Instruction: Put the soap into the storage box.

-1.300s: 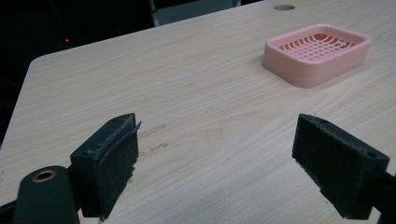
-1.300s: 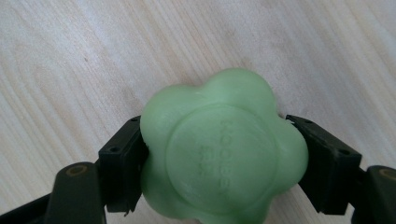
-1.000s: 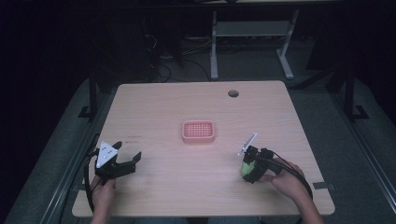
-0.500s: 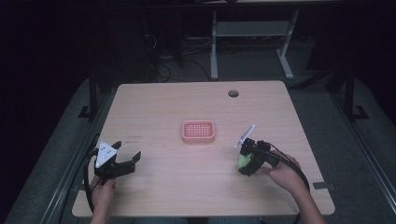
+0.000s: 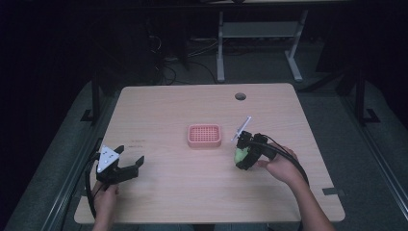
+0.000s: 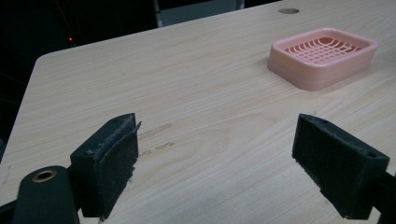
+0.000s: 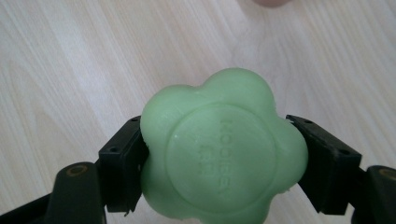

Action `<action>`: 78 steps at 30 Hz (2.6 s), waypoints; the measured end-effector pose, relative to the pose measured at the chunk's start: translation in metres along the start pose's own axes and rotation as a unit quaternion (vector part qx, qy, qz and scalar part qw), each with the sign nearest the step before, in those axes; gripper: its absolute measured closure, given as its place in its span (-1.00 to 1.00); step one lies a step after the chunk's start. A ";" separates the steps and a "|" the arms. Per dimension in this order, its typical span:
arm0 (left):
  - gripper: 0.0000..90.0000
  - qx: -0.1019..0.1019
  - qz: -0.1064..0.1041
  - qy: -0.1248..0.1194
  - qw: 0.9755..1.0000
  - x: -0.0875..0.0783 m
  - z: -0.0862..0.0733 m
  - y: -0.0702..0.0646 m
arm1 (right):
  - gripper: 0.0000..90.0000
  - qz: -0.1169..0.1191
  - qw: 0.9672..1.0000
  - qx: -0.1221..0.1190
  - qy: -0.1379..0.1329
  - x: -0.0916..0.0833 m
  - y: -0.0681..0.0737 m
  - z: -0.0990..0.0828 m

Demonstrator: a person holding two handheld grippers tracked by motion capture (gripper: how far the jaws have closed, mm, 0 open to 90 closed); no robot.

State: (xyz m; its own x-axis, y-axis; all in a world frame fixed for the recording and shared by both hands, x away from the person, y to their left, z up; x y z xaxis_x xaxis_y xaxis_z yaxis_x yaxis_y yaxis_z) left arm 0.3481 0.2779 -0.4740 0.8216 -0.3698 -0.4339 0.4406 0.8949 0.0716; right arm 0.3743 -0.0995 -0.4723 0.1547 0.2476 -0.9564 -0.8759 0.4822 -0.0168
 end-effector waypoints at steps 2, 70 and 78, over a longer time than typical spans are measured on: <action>-0.68 -0.001 0.000 0.000 1.000 0.000 0.000 0.000 | -0.43 0.000 1.000 0.000 -0.001 -0.001 -0.001 0.005; -0.68 -0.012 0.005 -0.003 1.000 0.000 -0.001 0.004 | -0.43 0.011 0.999 -0.024 -0.023 -0.006 -0.040 0.140; -0.68 -0.010 0.003 -0.003 1.000 0.001 -0.001 0.004 | -0.43 0.012 1.000 -0.019 -0.018 0.004 -0.046 0.151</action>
State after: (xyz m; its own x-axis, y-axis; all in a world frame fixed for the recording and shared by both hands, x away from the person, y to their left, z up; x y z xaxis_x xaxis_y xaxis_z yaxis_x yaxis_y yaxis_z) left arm 0.3501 0.2812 -0.4745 0.8263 -0.3660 -0.4281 0.4283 0.9019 0.0557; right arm 0.4845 0.0059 -0.4313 0.1487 0.2887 -0.9458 -0.8959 0.4443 -0.0052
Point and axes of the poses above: each handheld gripper's, and its own axes: x roughly forward along the jaws, z roughly out of its top, y roughly to its left, the point moved 8 cm from there along x, roughly forward along the jaws, and after that the axes turned 2 degrees about y, right-handed, at the moved point
